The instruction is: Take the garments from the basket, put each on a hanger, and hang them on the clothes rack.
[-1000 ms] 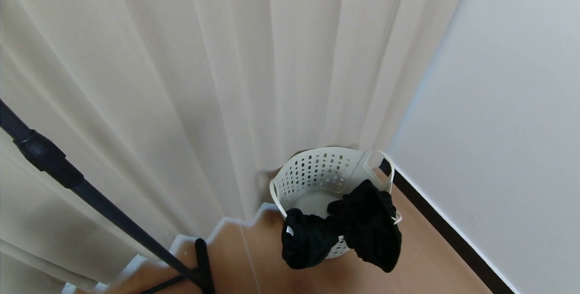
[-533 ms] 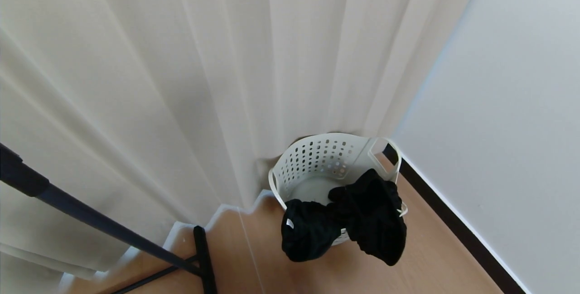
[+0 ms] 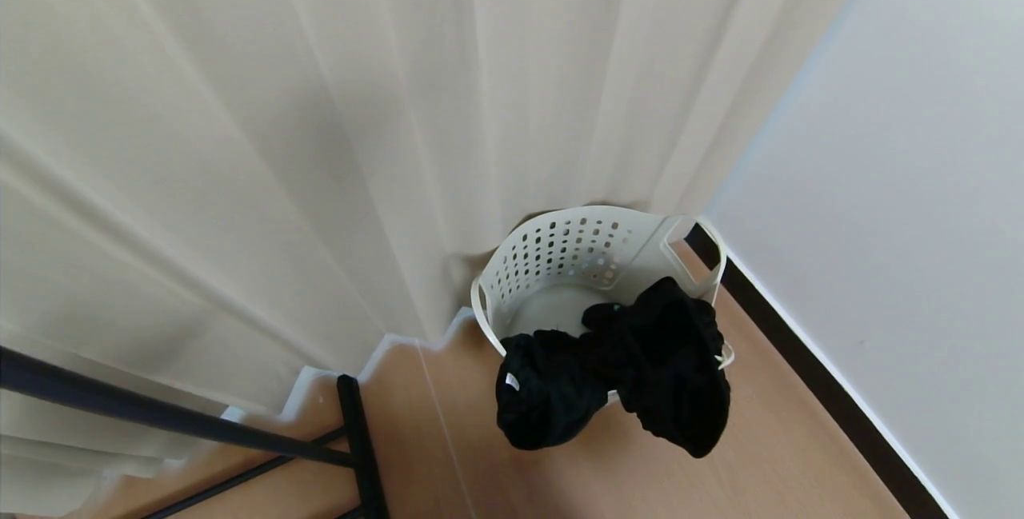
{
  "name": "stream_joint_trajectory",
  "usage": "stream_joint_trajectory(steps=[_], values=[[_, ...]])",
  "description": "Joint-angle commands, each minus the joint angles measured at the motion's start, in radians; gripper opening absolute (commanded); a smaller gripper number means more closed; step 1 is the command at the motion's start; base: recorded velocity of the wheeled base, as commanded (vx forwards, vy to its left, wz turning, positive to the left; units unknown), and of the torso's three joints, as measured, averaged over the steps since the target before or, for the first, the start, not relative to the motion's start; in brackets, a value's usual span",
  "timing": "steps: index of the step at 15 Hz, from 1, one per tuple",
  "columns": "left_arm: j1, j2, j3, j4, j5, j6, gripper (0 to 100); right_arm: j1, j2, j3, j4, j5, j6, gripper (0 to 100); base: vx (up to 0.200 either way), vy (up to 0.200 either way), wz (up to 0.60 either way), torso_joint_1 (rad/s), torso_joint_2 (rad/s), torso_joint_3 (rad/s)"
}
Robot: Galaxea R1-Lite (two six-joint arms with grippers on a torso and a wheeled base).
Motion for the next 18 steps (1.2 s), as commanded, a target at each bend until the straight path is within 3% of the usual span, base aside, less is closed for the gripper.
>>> stream_joint_trajectory(steps=[1,12,16,18], values=[[0.000,0.000,0.000,-0.001,0.000,-0.001,100,-0.001,0.000,0.000,0.000,0.000,-0.001,100,0.000,0.000,0.00,0.002,0.01,-0.198],[0.000,0.000,0.000,-0.001,0.000,-0.001,100,-0.001,-0.004,0.000,0.000,-0.007,0.006,100,0.000,0.000,0.00,0.002,0.00,-0.195],[0.000,0.000,0.000,-0.001,0.000,0.002,100,-0.004,0.000,0.000,0.012,-0.020,-0.033,100,0.000,0.000,0.00,0.003,0.00,-0.079],[0.000,0.000,0.000,-0.001,0.000,0.004,100,0.018,0.199,-0.029,0.070,-0.015,-0.053,100,0.000,0.000,0.00,0.000,0.00,0.000]])
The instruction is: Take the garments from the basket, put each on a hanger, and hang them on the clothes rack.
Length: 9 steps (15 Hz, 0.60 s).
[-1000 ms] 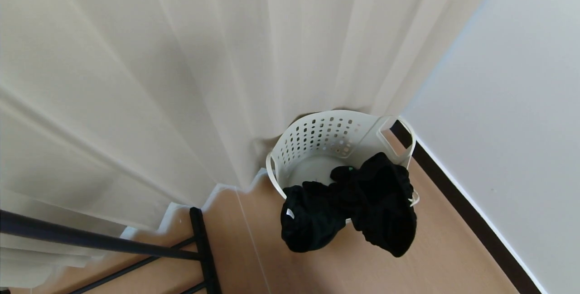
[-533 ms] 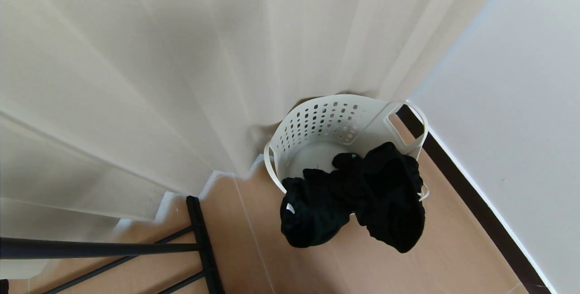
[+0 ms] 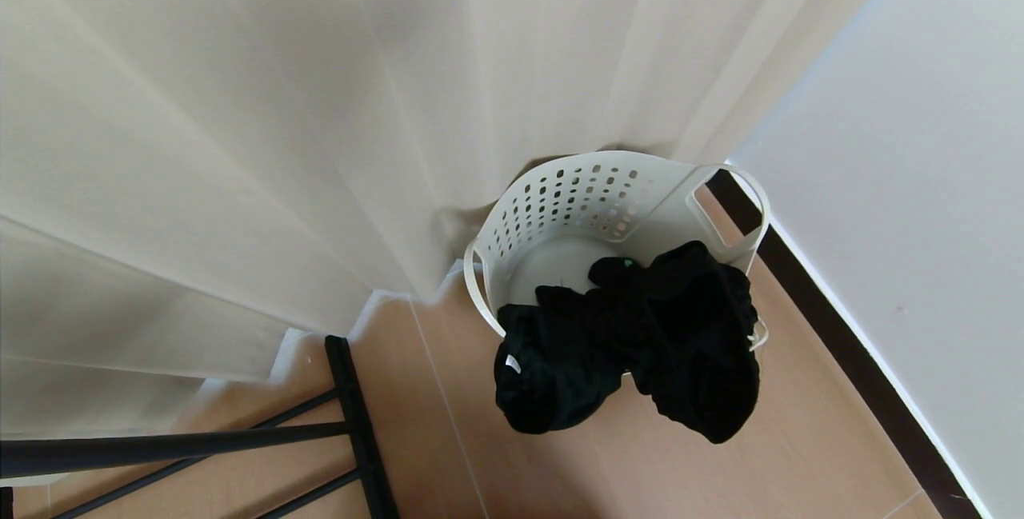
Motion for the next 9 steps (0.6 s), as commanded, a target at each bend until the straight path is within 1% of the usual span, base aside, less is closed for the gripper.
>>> stream_joint_trajectory(steps=[1,2,3,4,5,6,8,9], values=[[0.000,-0.001,0.000,0.000,0.000,0.000,100,0.052,0.268,-0.062,0.028,0.005,-0.010,100,0.000,0.000,0.00,0.000,0.00,0.000],[0.000,-0.001,0.000,0.000,0.000,0.000,100,0.118,0.466,-0.135,0.029,0.002,-0.013,100,0.000,0.000,0.00,0.000,0.00,0.000],[0.000,-0.001,0.000,0.000,0.000,0.000,100,0.150,0.619,-0.203,0.028,0.002,-0.022,100,0.000,0.000,0.00,0.000,0.00,0.000],[0.000,-0.001,0.000,-0.002,0.000,0.000,100,0.162,0.771,-0.275,0.026,0.002,-0.080,100,0.000,0.000,0.00,0.000,0.00,0.000],[0.000,-0.001,0.000,0.000,0.000,0.000,100,0.162,0.791,-0.284,0.026,0.002,-0.094,100,0.000,0.000,0.00,0.000,0.00,0.000],[0.000,-0.001,0.000,-0.002,0.000,0.000,100,0.162,1.004,-0.388,0.026,0.000,-0.286,100,0.000,0.000,0.00,0.000,0.00,0.000],[0.000,-0.001,0.000,0.000,0.000,0.000,100,0.165,1.225,-0.506,0.026,-0.007,-0.525,100,0.000,0.000,0.00,0.000,0.00,0.000],[0.000,-0.001,0.000,0.000,0.000,0.000,100,0.176,1.285,-0.549,0.022,-0.047,-0.620,100,0.000,0.000,0.00,0.000,0.00,0.000]])
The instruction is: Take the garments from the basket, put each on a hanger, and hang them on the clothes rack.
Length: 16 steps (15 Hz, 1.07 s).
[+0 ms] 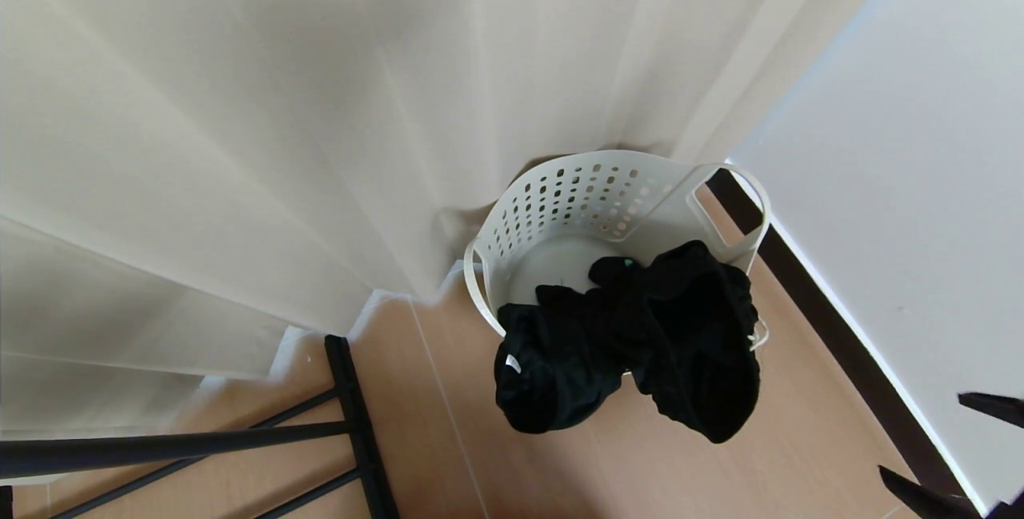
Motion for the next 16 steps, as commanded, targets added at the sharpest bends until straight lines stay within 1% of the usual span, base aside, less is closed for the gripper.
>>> stream_joint_trajectory(steps=[1,2,3,4,5,6,7,8,9,12,13,14,16], values=[[0.000,-0.001,0.000,0.000,0.000,0.000,100,0.076,0.436,-0.257,-0.006,-0.115,-0.327,100,0.000,0.000,0.00,0.000,0.00,0.000],[0.000,-0.001,0.000,-0.002,0.000,0.000,100,0.110,0.470,-0.288,-0.013,-0.164,-0.349,100,0.000,0.000,0.00,0.000,0.00,0.000],[0.000,-0.001,0.000,0.000,0.000,0.000,100,0.202,0.551,-0.357,-0.029,-0.273,-0.350,100,0.000,0.000,0.00,0.000,0.00,0.000],[0.000,-0.001,0.000,0.000,0.000,0.000,100,0.243,0.611,-0.395,-0.049,-0.336,-0.350,100,0.000,0.000,0.00,0.000,0.00,0.000],[0.000,-0.001,0.000,0.000,0.000,0.000,100,0.262,0.651,-0.423,-0.068,-0.376,-0.350,100,0.000,0.000,0.00,0.000,0.00,0.000],[0.000,-0.001,0.000,0.000,0.000,0.000,100,0.285,0.719,-0.469,-0.097,-0.435,-0.350,100,0.000,0.000,0.00,0.000,0.00,0.000],[0.000,-0.001,0.000,0.000,0.000,0.000,100,0.291,0.748,-0.490,-0.112,-0.458,-0.349,100,0.000,0.000,0.00,0.000,0.00,0.000],[0.000,-0.001,0.000,-0.002,0.000,0.000,100,0.294,0.812,-0.542,-0.160,-0.484,-0.347,100,0.000,0.000,0.00,0.000,0.00,0.000],[0.000,-0.001,0.000,0.000,0.000,0.000,100,0.292,0.846,-0.567,-0.189,-0.484,-0.346,100,0.000,0.000,0.00,0.000,0.00,0.000],[0.000,-0.001,0.000,0.000,0.000,0.000,100,0.282,0.932,-0.605,-0.284,-0.497,-0.343,100,0.000,0.000,0.00,0.000,0.00,0.000],[0.000,-0.001,0.000,0.000,0.000,0.000,100,0.263,0.964,-0.627,-0.325,-0.543,-0.343,100,0.000,0.000,0.00,0.000,0.00,0.000],[0.000,-0.001,0.000,0.000,0.000,0.000,100,0.257,0.982,-0.645,-0.348,-0.563,-0.343,100,0.000,0.000,0.00,0.000,0.00,0.000],[0.000,-0.001,0.000,0.000,0.000,0.000,100,0.236,1.010,-0.671,-0.362,-0.566,-0.343,100,0.000,0.000,0.00,0.000,0.00,0.000]])
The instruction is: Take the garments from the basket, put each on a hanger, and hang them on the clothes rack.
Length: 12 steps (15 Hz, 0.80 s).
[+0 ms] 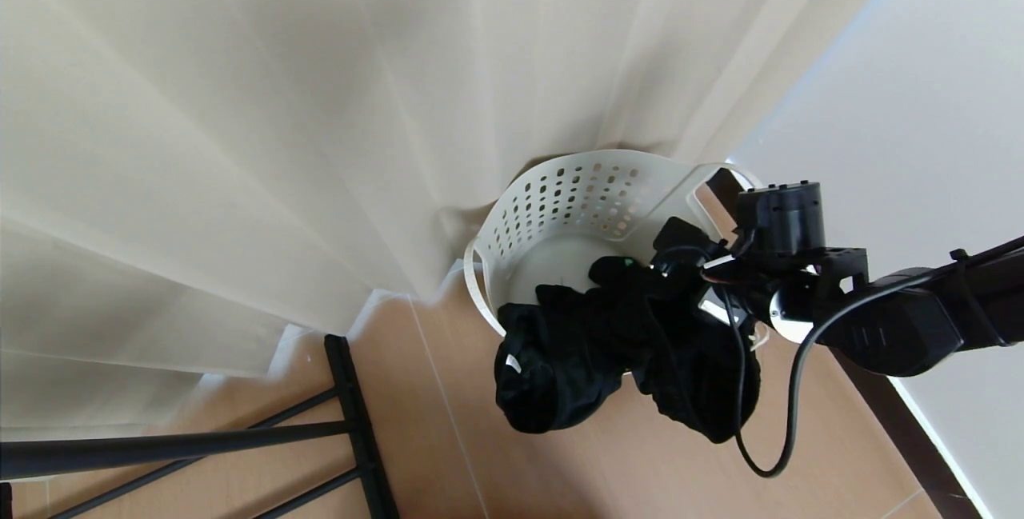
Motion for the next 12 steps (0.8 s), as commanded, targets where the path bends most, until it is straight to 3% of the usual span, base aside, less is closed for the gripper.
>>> stream_joint_trajectory(steps=[1,4,5,12], values=[[0.000,0.000,0.000,0.000,0.000,0.000,100,-0.021,0.058,-0.031,-0.009,-0.001,0.001,100,0.000,0.000,0.00,0.000,0.00,0.000],[0.000,0.000,0.000,0.000,0.000,0.000,100,-0.028,0.045,-0.034,-0.009,0.005,0.041,100,0.000,0.000,0.00,0.000,0.00,0.000],[0.000,0.000,0.000,0.000,0.000,0.000,100,-0.028,0.042,-0.031,-0.007,0.005,0.058,0,0.000,0.000,0.00,0.000,0.00,0.000],[0.000,0.000,0.000,0.000,-0.003,0.001,100,0.064,-0.390,0.216,0.005,0.008,0.345,0,0.000,0.000,0.00,0.000,0.00,0.000]])
